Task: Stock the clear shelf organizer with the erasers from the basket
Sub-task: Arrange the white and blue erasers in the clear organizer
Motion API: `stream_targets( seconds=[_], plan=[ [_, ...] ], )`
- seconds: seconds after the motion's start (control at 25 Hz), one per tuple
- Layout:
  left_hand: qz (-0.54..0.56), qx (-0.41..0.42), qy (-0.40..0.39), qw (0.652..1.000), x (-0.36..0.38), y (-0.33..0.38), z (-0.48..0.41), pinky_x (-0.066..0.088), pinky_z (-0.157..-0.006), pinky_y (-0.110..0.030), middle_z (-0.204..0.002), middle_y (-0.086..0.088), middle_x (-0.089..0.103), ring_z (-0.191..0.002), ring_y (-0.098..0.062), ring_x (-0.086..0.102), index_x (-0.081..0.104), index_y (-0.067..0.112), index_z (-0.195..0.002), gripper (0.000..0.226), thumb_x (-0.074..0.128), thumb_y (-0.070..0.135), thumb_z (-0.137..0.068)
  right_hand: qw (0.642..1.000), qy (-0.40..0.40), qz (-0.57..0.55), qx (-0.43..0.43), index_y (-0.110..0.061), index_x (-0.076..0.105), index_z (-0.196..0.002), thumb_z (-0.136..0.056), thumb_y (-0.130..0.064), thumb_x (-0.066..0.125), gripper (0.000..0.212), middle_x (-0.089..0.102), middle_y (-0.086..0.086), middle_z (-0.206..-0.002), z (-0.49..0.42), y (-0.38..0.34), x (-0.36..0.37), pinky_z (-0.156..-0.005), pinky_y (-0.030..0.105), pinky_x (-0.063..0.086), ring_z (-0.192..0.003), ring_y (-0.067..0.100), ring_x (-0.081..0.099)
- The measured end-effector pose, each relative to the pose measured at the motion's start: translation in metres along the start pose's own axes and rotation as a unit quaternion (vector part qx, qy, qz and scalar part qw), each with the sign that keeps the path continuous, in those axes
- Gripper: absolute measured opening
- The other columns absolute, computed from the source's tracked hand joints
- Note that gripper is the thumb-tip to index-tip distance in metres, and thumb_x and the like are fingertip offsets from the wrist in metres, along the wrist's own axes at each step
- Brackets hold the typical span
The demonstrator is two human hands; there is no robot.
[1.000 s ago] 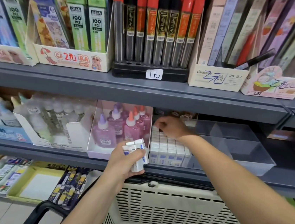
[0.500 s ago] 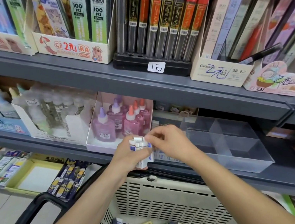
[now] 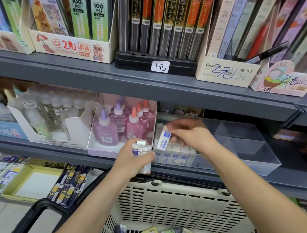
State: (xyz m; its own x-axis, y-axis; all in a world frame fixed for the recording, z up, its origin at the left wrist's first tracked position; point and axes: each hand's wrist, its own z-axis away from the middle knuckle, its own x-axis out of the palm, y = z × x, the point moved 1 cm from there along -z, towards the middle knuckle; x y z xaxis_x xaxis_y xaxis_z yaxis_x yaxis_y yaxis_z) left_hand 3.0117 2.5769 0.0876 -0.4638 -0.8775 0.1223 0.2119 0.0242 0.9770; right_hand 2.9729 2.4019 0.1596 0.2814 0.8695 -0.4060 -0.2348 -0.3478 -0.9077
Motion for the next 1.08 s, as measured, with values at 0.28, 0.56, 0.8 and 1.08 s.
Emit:
stream_targets(
  seconds=[0.28,0.56,0.8,1.08],
  plan=[
    [-0.055,0.039,0.008,0.998,0.000,-0.007,-0.001,0.059,-0.065,-0.037,-0.074,0.012,0.064,-0.063,-0.002,0.062,0.055,0.035,-0.094,0.035,0.075,0.015,-0.074,0.989,0.103,0.091,-0.058,-0.013,0.061,-0.106,-0.090,-0.037,0.057,0.029,0.065,0.008,-0.114,-0.060,-0.001,-0.006,-0.099,0.039,0.044,-0.105,0.024,0.061],
    [-0.058,0.045,0.011,0.997,-0.001,-0.009,-0.002,0.056,-0.073,-0.041,-0.071,0.017,0.065,-0.067,-0.003,0.061,0.055,0.036,-0.093,0.036,0.077,0.024,-0.066,0.968,-0.038,0.250,-0.001,-0.020,0.062,-0.117,-0.097,-0.031,0.045,0.029,0.060,0.002,-0.125,-0.087,0.022,0.016,-0.091,0.024,0.035,-0.115,0.019,0.053],
    [-0.024,0.024,0.007,0.999,-0.002,-0.008,-0.003,0.056,-0.075,-0.051,-0.081,0.004,0.069,-0.080,-0.019,0.067,0.056,0.035,-0.095,0.041,0.079,0.027,-0.062,0.957,0.046,0.281,-0.054,-0.022,0.059,-0.115,-0.097,-0.030,0.041,0.027,0.063,0.003,-0.117,-0.062,0.011,0.007,-0.081,0.024,0.037,-0.107,0.022,0.057],
    [-0.050,0.048,-0.004,0.998,0.000,-0.005,-0.004,0.055,-0.061,-0.031,-0.081,0.001,0.066,-0.073,-0.012,0.063,0.056,0.023,-0.095,0.043,0.084,0.019,-0.063,0.980,-0.060,0.155,-0.106,-0.031,0.064,-0.077,-0.082,-0.040,0.065,0.011,0.063,-0.016,-0.060,0.027,0.001,0.033,-0.049,0.005,0.038,-0.049,-0.008,0.056]
  ],
)
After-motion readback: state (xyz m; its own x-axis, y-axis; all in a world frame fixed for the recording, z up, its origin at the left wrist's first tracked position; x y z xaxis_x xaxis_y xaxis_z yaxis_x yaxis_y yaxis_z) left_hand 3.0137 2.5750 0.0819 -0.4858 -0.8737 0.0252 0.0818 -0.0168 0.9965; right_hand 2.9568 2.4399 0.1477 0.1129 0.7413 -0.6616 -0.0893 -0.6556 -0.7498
